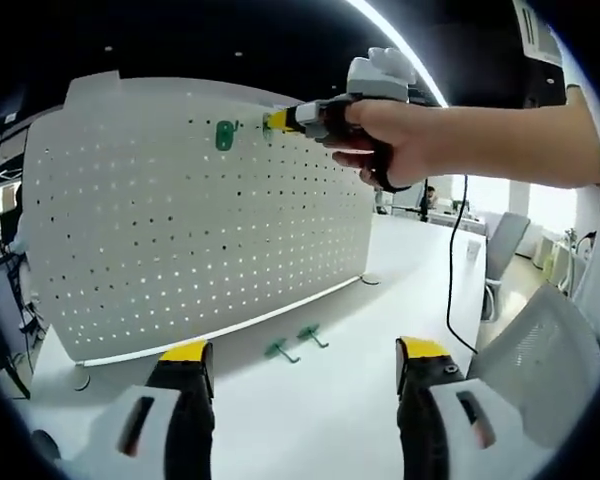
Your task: Insert the hook assembly into the mounting plate slot until the hook locks in place.
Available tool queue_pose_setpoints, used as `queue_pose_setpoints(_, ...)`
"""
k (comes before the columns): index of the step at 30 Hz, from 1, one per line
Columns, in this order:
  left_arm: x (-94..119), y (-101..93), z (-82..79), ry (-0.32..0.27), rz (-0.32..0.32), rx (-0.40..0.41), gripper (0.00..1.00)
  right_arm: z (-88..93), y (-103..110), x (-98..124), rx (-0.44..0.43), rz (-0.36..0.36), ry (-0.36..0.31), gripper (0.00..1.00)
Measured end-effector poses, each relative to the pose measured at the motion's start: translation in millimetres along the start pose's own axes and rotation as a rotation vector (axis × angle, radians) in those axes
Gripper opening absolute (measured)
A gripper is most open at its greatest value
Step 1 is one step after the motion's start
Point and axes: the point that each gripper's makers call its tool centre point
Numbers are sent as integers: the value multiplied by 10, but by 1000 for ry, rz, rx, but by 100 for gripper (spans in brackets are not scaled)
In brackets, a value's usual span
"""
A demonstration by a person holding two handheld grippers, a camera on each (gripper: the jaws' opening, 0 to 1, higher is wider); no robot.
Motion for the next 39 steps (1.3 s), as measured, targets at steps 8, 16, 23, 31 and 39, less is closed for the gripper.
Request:
queue_pose_setpoints(8, 23, 28, 3, -2, -11, 25, 76, 50, -1, -63, -18, 5, 14, 1)
queue_pose_setpoints(16, 33, 70, -1, -2, -29, 38, 75, 67, -18, -107, -27, 8, 15, 1)
queue_pose_setpoints(23, 25, 70, 17, 5, -28, 34, 75, 147, -31, -118, -31, 11, 29, 1)
queue_pose_setpoints(31, 47, 118, -5, -3, -45, 44, 73, 146, -20, -143, -32, 22, 28, 1)
queue_pose_setpoints(39, 39, 121, 5, -7, -48, 57, 73, 151, -9, -158, -32, 88, 21, 1)
Point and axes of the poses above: the point that each gripper's makers call its tool centre point, and the gripper's own axes: x roughly backward along the fingers, y roughly to its left, z roughly out of its underside, and after that the axes turned 4 degrees about -y, right-handed
